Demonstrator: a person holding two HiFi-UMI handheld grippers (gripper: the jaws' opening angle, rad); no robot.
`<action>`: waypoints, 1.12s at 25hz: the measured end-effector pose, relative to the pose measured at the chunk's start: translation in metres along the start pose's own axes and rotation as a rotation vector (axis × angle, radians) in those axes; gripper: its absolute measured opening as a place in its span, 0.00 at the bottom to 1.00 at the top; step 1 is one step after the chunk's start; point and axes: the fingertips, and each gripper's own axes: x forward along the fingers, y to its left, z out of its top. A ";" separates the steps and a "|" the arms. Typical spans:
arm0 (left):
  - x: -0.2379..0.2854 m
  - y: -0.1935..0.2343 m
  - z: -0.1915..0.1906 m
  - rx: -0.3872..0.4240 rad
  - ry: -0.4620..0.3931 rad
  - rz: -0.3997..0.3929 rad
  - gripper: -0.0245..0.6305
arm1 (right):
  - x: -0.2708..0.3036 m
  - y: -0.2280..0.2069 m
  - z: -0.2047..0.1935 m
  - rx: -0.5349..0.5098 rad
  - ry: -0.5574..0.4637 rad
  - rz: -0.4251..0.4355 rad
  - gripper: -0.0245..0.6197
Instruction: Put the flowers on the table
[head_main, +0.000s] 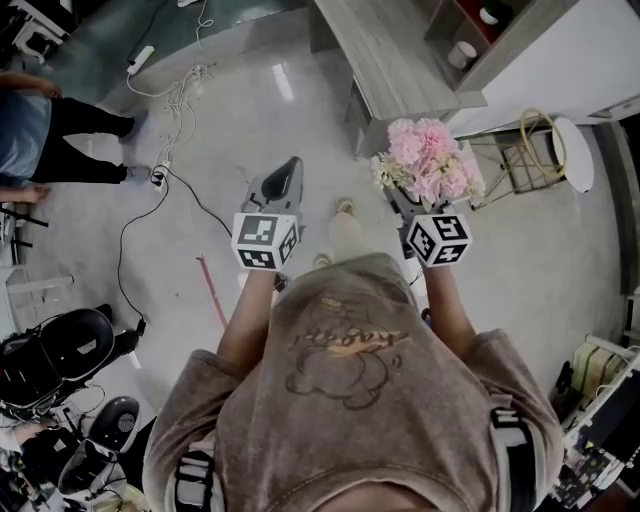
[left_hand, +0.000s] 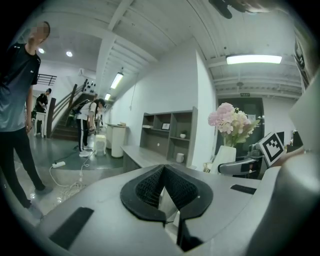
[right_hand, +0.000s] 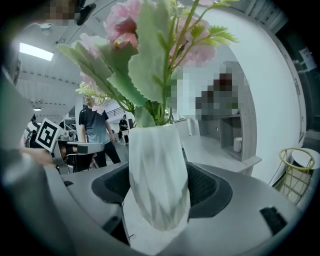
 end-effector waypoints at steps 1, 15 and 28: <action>0.002 0.004 -0.001 -0.001 0.001 0.000 0.06 | 0.004 -0.001 0.000 -0.001 0.002 -0.002 0.55; 0.074 0.075 0.015 -0.005 -0.015 0.005 0.06 | 0.110 -0.024 0.028 -0.009 -0.022 0.015 0.55; 0.183 0.142 0.066 -0.010 -0.021 0.020 0.06 | 0.224 -0.076 0.085 -0.016 -0.011 0.054 0.55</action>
